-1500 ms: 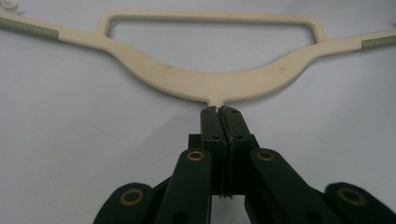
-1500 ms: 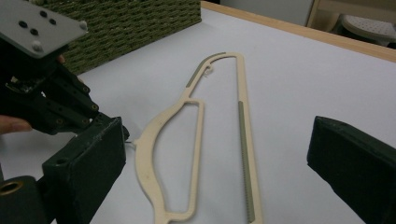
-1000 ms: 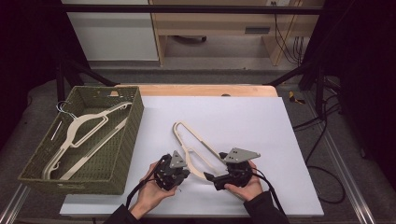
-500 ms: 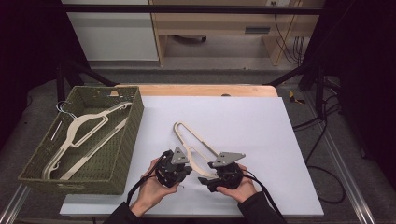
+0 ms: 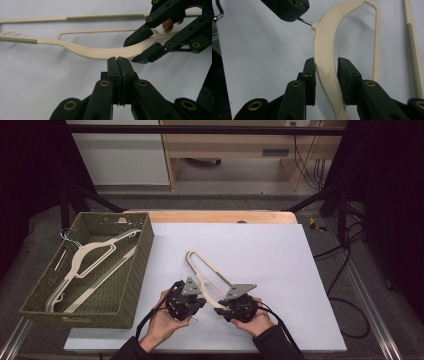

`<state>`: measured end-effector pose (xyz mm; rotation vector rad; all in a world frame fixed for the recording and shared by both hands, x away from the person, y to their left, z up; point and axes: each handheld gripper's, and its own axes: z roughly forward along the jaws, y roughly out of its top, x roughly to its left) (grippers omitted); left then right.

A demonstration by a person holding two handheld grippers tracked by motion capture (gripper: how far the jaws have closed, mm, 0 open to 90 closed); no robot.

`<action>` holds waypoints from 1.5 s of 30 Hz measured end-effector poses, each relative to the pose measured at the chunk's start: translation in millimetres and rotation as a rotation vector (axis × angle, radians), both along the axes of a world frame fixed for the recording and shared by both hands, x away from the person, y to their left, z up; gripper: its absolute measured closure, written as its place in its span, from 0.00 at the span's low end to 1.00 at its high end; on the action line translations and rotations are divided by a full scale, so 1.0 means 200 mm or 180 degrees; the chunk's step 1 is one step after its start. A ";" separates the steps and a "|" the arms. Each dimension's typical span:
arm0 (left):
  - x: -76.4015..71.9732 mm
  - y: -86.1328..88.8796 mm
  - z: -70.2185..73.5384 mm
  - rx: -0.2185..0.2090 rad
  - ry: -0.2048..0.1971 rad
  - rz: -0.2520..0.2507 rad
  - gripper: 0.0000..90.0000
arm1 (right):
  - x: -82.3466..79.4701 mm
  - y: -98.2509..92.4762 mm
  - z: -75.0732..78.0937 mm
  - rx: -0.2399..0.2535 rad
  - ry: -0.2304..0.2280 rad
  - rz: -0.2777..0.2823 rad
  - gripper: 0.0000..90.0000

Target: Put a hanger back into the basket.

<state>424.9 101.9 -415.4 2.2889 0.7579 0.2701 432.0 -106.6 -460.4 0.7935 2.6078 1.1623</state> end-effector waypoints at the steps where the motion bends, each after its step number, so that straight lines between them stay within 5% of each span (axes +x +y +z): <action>1: 0.00 0.00 0.00 -0.0031 -0.0026 -0.0007 0.98 | 0.00 0.00 0.00 -0.0006 -0.0012 0.0005 0.78; 4: 0.00 0.02 0.02 -0.0091 -0.0111 -0.0052 0.96 | 0.00 -0.01 0.01 -0.0026 -0.0056 0.0044 0.78; 7: 0.00 0.05 0.06 -0.0307 -0.0179 -0.0024 0.90 | -0.01 -0.01 0.01 -0.0001 -0.0091 0.0045 0.79; 15: 0.00 0.24 0.22 -0.0825 -0.0499 0.0078 0.50 | -0.02 -0.06 0.07 0.0104 -0.0191 0.0030 0.81; 20: 0.01 0.33 0.27 -0.0929 -0.0612 0.0200 0.38 | -0.02 -0.10 0.10 0.0174 -0.0257 -0.0024 0.83; 25: 0.03 0.38 0.28 -0.0963 -0.0639 0.0276 0.28 | -0.02 -0.15 0.15 0.0237 -0.0374 -0.0115 0.86; 37: 0.06 0.39 0.24 -0.0880 -0.0584 0.0271 0.22 | -0.01 -0.31 0.24 0.0304 -0.0673 -0.0520 0.95; 45: 0.05 0.37 0.24 -0.0865 -0.0598 0.0175 0.20 | -0.02 -0.33 0.27 0.0357 -0.0642 -0.0457 0.97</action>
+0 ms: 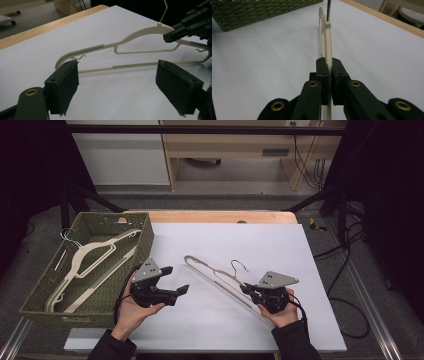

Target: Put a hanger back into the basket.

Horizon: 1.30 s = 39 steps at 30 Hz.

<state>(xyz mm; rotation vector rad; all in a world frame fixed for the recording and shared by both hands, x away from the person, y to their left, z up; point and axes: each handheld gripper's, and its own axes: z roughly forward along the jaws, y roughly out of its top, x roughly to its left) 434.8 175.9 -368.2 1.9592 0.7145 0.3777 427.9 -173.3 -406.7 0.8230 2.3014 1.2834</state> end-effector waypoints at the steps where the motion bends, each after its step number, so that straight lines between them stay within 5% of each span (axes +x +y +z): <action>1: 0.00 -0.01 0.00 0.0002 -0.0007 -0.0006 0.20 | 0.00 0.01 0.00 0.0019 0.0014 0.0038 0.97; 12: -0.02 -0.12 -0.05 0.0261 0.0012 -0.0368 0.25 | -0.06 0.15 0.04 0.0242 0.0181 0.0696 0.97; 22: -0.04 -0.20 -0.10 0.0510 0.0086 -0.0651 0.49 | -0.08 0.22 0.03 0.0241 0.0280 0.1013 0.97; 24: -0.03 -0.21 -0.11 0.0541 0.0109 -0.0665 0.60 | -0.09 0.23 0.03 0.0242 0.0323 0.1095 0.96; 32: -0.05 -0.21 -0.11 0.0735 0.0053 -0.0775 0.75 | -0.08 0.22 0.02 0.0226 0.0329 0.1081 0.93; 39: -0.09 -0.24 -0.09 0.0668 0.0120 -0.0883 0.88 | -0.06 0.18 0.02 0.0311 0.0177 0.0829 0.79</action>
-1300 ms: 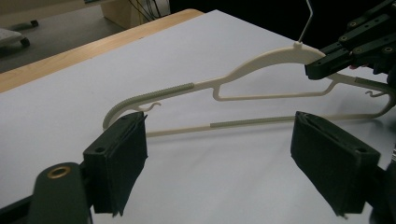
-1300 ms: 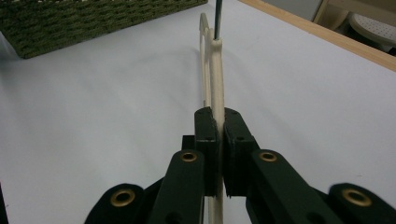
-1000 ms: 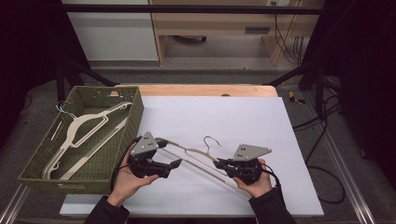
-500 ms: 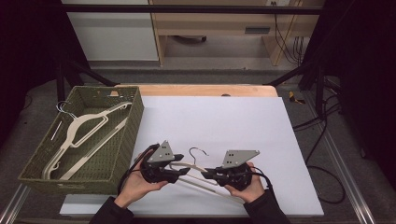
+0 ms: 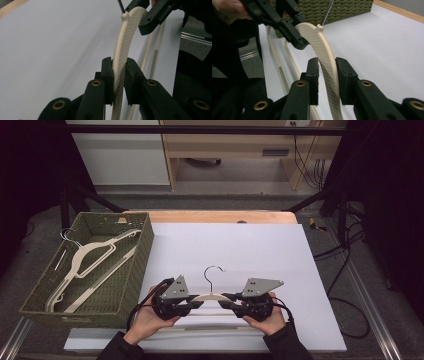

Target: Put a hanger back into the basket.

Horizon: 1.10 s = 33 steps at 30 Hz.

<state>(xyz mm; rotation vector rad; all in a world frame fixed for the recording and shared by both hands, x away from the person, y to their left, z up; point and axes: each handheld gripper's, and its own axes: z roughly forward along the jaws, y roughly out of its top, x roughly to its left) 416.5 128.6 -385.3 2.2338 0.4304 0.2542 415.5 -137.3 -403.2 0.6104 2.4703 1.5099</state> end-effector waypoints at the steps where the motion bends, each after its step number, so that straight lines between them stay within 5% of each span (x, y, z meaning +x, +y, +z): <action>1: 0.00 0.00 0.00 0.0039 -0.0008 -0.0036 0.89 | 0.00 0.00 0.00 -0.0003 -0.0026 -0.0023 0.77; 4: -0.02 -0.02 0.00 -0.0103 0.0143 -0.0081 0.94 | 0.00 0.01 -0.01 -0.0022 -0.0152 -0.0177 0.64; 15: 0.00 0.05 0.03 -0.0253 0.0137 0.0172 0.96 | 0.01 -0.08 0.02 0.0308 -0.0174 -0.0433 0.40; 18: 0.01 0.09 0.05 -0.0323 0.0143 0.0291 0.96 | 0.01 -0.14 0.02 0.0368 -0.0234 -0.0733 0.22; 27: -0.02 0.21 0.22 -0.0542 -0.0025 0.0494 0.96 | 0.02 -0.29 0.03 0.0334 -0.0227 -0.1180 0.09; 33: -0.02 0.27 0.32 -0.0602 -0.0056 0.0490 0.95 | 0.02 -0.38 0.03 0.0396 -0.0219 -0.1385 0.06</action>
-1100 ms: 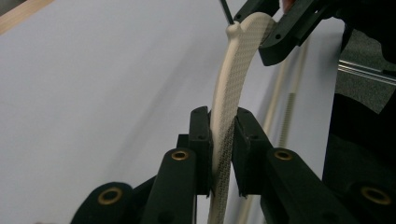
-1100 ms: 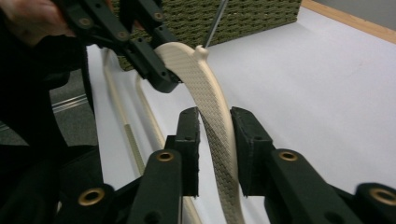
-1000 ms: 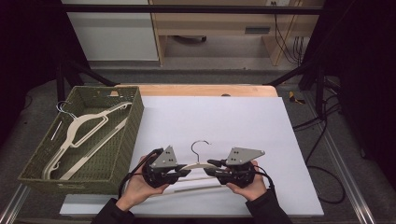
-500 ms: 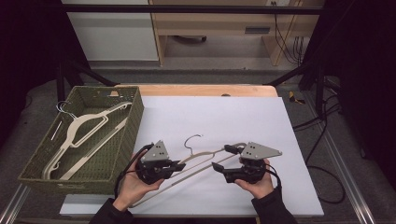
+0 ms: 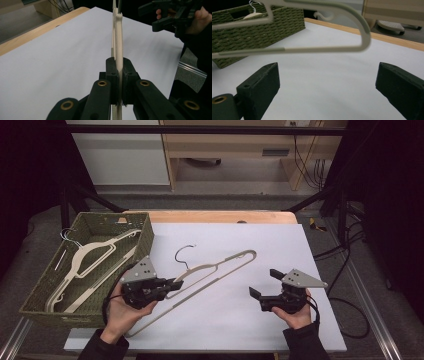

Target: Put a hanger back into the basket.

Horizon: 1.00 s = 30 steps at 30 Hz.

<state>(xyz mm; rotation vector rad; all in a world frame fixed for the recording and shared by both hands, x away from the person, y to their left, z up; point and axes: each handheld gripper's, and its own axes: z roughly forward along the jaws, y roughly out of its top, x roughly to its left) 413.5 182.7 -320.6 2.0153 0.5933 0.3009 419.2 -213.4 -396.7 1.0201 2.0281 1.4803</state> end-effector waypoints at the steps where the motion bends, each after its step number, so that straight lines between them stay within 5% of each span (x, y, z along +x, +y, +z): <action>1: 0.00 0.01 0.02 0.0001 -0.0013 0.0022 0.96 | 0.00 -0.01 0.00 0.0015 -0.0001 -0.0040 0.06; 17: 0.10 0.35 0.33 -0.0057 -0.0198 0.0268 0.95 | 0.02 -0.11 -0.01 0.0062 0.0026 -0.0259 0.05; 30: 0.26 0.69 0.35 0.0046 -0.0157 0.0643 0.95 | 0.02 -0.10 -0.02 0.0058 0.0052 -0.0259 0.05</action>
